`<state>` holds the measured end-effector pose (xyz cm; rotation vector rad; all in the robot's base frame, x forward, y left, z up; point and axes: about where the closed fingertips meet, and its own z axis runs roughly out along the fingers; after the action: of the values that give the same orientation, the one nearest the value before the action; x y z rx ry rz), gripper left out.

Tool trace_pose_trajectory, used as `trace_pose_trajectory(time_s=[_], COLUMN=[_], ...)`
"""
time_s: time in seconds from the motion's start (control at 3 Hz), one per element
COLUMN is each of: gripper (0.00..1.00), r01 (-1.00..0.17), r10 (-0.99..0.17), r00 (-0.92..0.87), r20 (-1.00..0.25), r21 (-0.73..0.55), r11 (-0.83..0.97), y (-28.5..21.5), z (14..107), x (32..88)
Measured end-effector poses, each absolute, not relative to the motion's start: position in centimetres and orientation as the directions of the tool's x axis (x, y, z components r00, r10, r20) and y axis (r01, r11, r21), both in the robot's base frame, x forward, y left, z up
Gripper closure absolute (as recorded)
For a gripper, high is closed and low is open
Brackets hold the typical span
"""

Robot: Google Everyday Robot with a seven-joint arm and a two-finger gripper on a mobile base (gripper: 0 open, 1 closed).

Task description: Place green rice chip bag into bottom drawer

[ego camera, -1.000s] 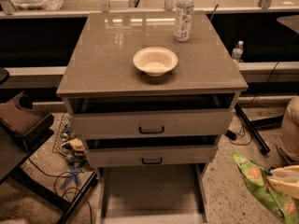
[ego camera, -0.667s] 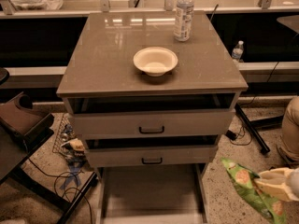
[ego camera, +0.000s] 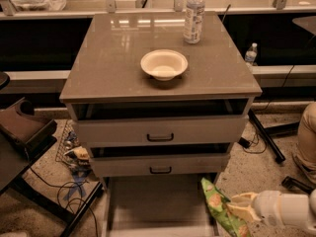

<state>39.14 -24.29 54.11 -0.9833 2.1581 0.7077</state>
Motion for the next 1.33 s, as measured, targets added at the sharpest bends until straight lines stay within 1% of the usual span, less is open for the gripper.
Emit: trace_pose_trajectory(time_s=[0.67, 1.33], gripper=[1.0, 1.0], r01=[-0.814, -0.814], r10=[-0.394, -0.343], r00=[-0.509, -0.528], r20=[-0.765, -0.777], r21=[0.279, 0.349], r11=[0.509, 0.464], y=[-17.8, -13.0], z=[44.1, 38.0], x=[41.8, 44.5])
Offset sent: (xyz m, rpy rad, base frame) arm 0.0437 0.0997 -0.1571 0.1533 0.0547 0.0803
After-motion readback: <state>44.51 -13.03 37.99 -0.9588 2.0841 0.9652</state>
